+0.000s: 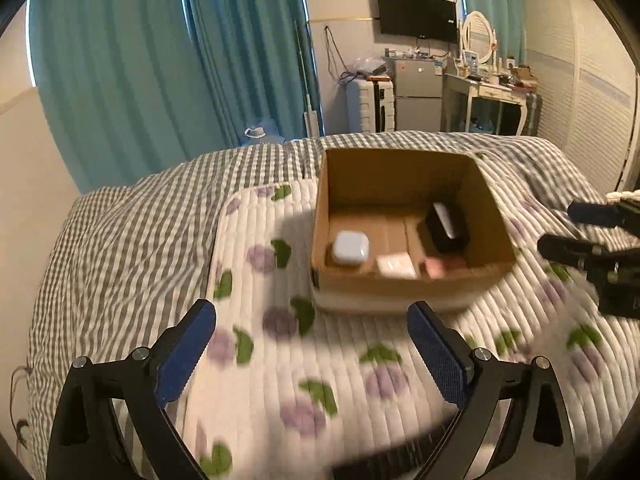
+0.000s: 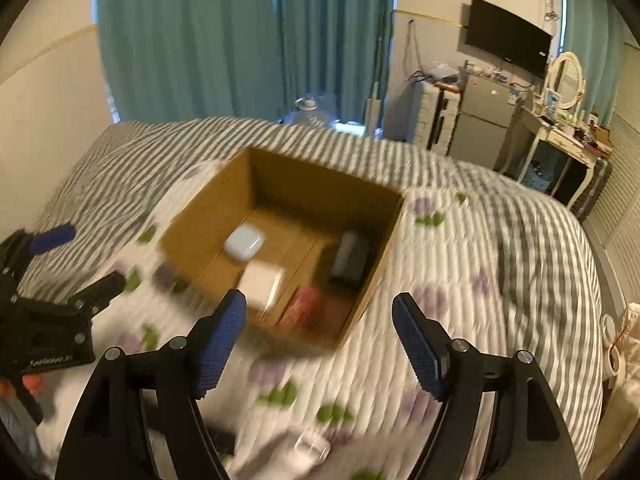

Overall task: Organize rigid objects
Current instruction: 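Carry both items into the cardboard box and release them, then grasp the white-and-red bottle with the right tool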

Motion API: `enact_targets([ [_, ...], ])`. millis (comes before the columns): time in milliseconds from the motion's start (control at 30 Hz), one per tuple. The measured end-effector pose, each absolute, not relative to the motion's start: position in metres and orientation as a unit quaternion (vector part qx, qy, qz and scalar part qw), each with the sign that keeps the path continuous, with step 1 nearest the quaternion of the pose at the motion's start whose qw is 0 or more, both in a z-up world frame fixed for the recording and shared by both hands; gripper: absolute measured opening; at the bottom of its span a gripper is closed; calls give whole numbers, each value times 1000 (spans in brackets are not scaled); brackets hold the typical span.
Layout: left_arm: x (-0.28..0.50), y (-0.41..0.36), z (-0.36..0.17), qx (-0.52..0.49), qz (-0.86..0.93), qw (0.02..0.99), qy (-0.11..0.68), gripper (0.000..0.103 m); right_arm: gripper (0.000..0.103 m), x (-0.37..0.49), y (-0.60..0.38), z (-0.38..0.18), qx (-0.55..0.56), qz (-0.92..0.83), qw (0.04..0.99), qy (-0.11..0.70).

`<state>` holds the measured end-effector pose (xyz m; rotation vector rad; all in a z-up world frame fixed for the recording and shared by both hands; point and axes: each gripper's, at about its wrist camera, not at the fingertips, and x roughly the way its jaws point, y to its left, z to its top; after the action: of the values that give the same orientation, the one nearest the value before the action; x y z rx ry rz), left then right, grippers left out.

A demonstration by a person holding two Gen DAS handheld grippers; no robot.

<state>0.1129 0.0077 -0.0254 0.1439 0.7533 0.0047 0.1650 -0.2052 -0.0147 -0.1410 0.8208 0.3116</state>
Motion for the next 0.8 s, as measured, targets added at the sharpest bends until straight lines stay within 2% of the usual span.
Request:
enact_targets([
  [167, 60, 13, -43, 63, 7, 918, 391, 98, 78, 100, -190, -29, -88, 169, 892, 410],
  [300, 33, 22, -62, 41, 15, 910, 413, 98, 78, 56, -166, -64, -111, 201, 874, 429],
  [533, 8, 30, -85, 42, 57, 908, 412, 98, 78, 30, -125, -123, -153, 245, 830, 477],
  [800, 9, 56, -84, 17, 76, 908, 412, 98, 78, 32, -108, -150, -141, 248, 820, 497],
])
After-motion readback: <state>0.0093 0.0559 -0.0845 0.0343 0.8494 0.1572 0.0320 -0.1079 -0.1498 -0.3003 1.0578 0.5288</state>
